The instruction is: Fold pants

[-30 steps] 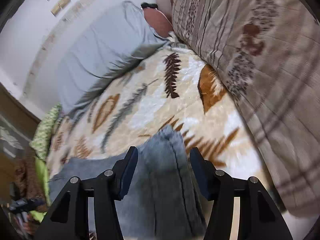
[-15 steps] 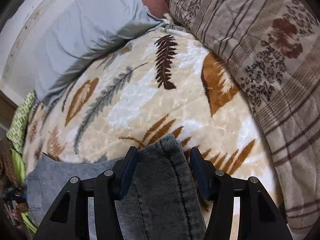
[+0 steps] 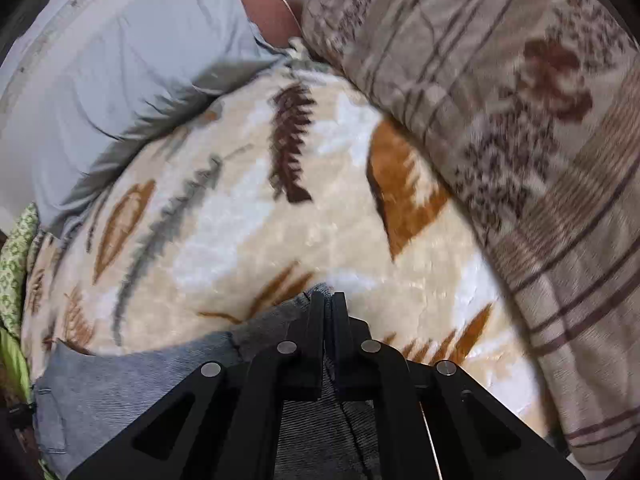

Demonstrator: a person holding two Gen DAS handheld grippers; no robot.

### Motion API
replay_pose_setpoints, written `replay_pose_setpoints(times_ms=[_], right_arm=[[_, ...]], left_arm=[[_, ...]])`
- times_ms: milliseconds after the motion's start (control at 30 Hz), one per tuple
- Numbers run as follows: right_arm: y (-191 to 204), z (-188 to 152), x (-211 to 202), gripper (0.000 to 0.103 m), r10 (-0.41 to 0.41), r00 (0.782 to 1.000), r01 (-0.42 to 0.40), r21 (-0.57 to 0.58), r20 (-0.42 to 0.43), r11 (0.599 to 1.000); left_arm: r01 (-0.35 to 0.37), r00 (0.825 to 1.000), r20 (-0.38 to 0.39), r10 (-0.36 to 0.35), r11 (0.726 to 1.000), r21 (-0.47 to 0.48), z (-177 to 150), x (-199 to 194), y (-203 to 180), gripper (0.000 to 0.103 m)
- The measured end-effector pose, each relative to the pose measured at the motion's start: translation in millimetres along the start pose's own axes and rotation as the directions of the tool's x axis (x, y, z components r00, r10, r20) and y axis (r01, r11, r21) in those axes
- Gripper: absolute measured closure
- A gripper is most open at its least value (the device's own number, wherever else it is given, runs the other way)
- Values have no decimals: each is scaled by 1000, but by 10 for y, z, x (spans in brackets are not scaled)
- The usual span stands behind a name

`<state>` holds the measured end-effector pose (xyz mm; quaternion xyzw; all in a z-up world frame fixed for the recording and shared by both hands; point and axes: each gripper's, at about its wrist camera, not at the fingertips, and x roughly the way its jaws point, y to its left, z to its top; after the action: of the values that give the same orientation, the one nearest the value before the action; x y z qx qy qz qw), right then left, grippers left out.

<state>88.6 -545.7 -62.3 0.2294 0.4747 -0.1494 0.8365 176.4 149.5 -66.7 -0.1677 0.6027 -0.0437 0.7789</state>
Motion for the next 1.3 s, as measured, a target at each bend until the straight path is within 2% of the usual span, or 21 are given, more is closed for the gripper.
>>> replay_pose_setpoints(times_ms=[133,200,267,333,400,467,567,633,733,833,967,1067,1133,1233,1300], right_arm=[[-27,-2,-107,94,6,1000,-6,18,-6,1000],[-92,-43,-301,91,25,1000,-25,25,6,999],[-175,-152,-509,79,54,998,-54,33,21,998],[-270,-333,-718,72,69,997,-70,39,24,997],[-354,-563,-865,71,91,996,-91,48,15,995],[-401,-758,-951,71,124,992,-124,65,5,990],[-460,-1041,-989,69,182,983,-180,116,-12,977],[-459,-1169,-957,69,205,978,-200,144,-23,969],[-470,-1224,-849,68,243,969,-229,208,-43,951],[-500,-1252,-795,62,270,962,-251,266,-39,931],[-512,-1254,-783,61,268,963,-246,296,-37,923],[-495,-1251,-795,58,267,963,-246,308,-27,919],[-485,-1262,-780,58,266,964,-242,331,-28,912],[-462,-1245,-757,58,266,964,-244,345,-18,906],[-442,-1220,-724,58,259,966,-240,362,-4,901]], left_arm=[[-9,1000,-4,9,1000,-2,-13,-110,-16,87],[-16,1000,1,16,1000,0,-87,-224,9,81],[10,1000,-5,-10,1000,-9,-214,-342,74,72],[45,999,-2,-45,999,-26,-376,-474,120,68],[96,995,3,-96,994,-44,-549,-608,152,62],[181,983,12,-181,982,-60,-826,-762,145,49],[285,958,-10,-286,957,-61,-1144,-840,18,43],[350,935,-34,-352,934,-67,-1321,-778,-83,37],[373,921,-75,-382,921,-111,-1422,-532,-156,36],[402,902,-86,-424,895,-192,-1436,-309,-104,36],[402,903,-54,-427,882,-244,-1400,-219,-68,36],[392,914,-9,-406,888,-240,-1334,-275,-50,38],[411,905,-5,-425,878,-246,-1290,-302,-35,39],[398,912,-6,-410,888,-232,-1242,-343,-31,45],[395,913,-11,-408,890,-228,-1204,-371,-27,52]])
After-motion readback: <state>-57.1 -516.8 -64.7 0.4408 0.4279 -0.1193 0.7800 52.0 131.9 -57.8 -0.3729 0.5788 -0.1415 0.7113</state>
